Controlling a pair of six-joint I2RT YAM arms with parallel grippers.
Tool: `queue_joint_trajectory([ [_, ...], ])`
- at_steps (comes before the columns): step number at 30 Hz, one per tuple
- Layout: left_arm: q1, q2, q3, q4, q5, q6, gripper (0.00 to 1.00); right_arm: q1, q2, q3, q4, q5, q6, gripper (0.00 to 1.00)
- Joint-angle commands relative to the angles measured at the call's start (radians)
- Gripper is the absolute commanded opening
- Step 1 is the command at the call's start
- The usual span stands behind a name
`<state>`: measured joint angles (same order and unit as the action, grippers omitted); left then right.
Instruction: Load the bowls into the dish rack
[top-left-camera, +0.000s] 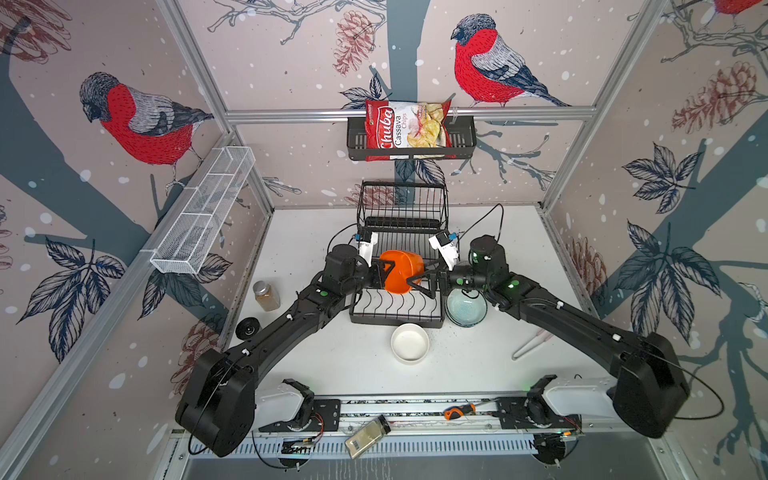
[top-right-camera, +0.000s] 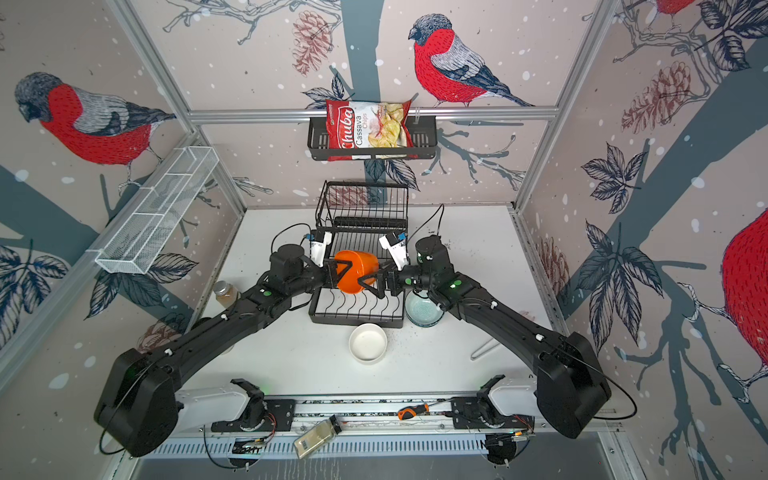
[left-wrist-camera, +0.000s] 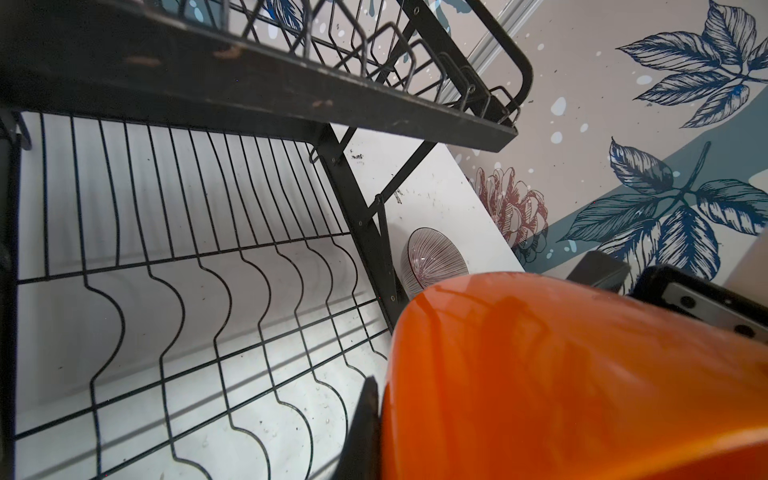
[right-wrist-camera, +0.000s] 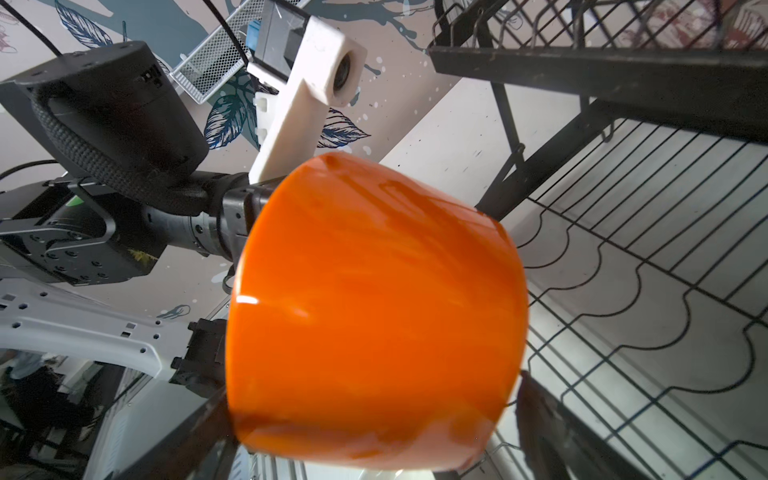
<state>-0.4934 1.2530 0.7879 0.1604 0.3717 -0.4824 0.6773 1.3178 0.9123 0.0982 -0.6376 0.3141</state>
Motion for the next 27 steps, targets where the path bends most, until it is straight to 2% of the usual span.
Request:
queue_joint_trajectory([
  [1, 0.002, -0.004, -0.006, 0.103, 0.036, -0.009, 0.0, 0.012, 0.005, 0.007, 0.054, -0.027, 0.01, 1.0],
  [10, 0.002, -0.016, -0.023, 0.125, 0.051, -0.005, 0.0, 0.021, 0.007, 0.007, 0.093, -0.034, 0.033, 1.0],
  [27, 0.001, 0.003, -0.021, 0.168, 0.088, 0.009, 0.0, 0.028, 0.033, 0.018, 0.115, -0.067, 0.05, 0.86],
])
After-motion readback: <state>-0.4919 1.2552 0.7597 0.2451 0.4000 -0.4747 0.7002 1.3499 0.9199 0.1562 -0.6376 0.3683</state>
